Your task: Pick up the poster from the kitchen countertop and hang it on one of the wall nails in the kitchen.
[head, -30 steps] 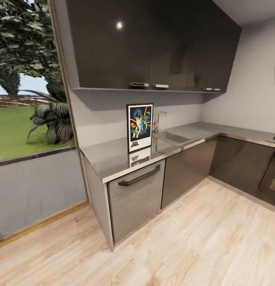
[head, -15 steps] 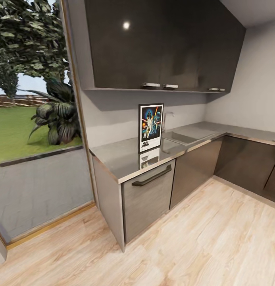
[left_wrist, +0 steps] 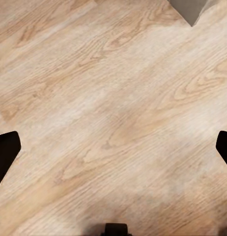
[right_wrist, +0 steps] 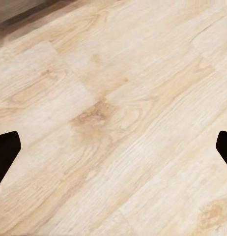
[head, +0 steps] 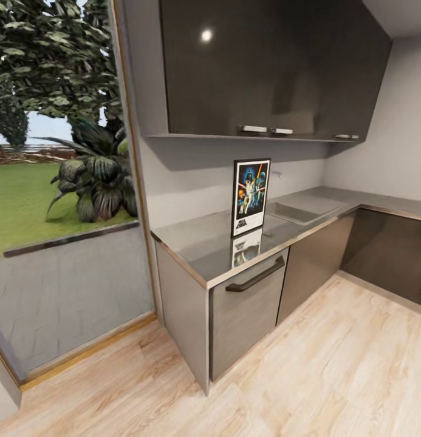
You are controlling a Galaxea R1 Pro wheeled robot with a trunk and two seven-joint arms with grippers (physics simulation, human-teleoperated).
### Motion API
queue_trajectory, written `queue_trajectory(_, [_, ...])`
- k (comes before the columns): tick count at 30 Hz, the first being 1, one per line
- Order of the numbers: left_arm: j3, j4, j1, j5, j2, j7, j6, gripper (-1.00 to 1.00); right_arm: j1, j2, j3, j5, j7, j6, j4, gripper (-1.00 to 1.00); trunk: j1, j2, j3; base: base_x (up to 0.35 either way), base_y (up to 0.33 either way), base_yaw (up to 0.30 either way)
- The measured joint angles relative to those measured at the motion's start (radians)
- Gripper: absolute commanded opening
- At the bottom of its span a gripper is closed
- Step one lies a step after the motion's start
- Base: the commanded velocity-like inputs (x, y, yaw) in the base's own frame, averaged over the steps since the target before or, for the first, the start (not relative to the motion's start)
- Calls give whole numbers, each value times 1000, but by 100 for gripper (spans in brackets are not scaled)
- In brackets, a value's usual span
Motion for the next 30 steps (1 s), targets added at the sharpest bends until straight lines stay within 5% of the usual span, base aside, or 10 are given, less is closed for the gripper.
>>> queue_trajectory(15, [3,1,0,-1,0,0,0,100,1,1,1,0,0,0,0,100,0,0,5,60,95,-192])
queue_trajectory(30, [4,1,0,-1,0,0,0,100,0,2,1,0,0,0,0,100,0,0,11,77,266,-150])
